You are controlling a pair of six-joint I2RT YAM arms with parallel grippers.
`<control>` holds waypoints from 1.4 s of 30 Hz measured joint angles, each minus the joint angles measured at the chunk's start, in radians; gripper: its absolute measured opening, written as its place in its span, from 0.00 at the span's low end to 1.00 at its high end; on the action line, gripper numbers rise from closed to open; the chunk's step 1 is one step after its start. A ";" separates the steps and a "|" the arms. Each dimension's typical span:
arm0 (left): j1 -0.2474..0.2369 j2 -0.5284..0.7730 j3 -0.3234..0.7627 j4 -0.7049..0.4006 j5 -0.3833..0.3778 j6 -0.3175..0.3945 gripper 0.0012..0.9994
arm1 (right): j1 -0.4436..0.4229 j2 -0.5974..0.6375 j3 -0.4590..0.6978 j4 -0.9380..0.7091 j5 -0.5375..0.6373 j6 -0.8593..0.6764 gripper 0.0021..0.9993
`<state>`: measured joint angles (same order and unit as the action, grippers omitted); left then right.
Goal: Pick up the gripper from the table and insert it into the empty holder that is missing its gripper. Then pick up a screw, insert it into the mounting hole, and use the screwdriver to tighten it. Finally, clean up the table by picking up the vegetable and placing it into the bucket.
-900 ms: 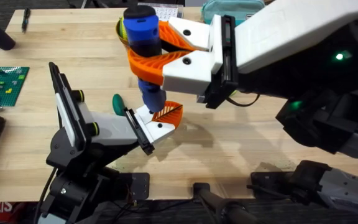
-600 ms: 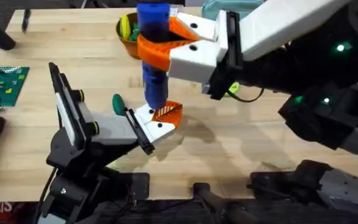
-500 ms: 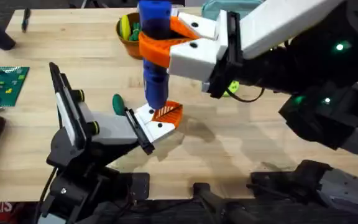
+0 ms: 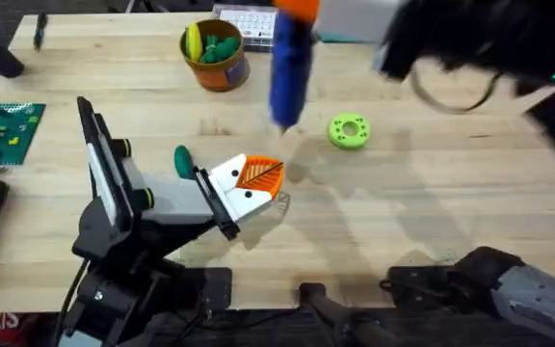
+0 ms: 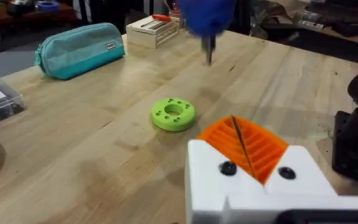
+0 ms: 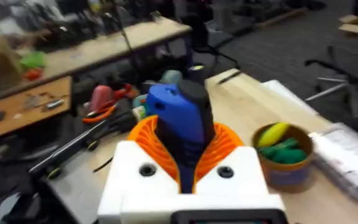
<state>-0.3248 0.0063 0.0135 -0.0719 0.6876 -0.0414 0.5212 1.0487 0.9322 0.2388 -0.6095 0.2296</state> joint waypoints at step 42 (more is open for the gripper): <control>0.000 0.000 0.000 0.000 0.000 0.000 0.01 | -0.643 0.542 0.110 -0.955 0.804 -0.406 0.08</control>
<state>-0.3248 0.0063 0.0135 -0.0719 0.6873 -0.0414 -0.1219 1.5903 1.0420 -0.7165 0.1945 -0.1768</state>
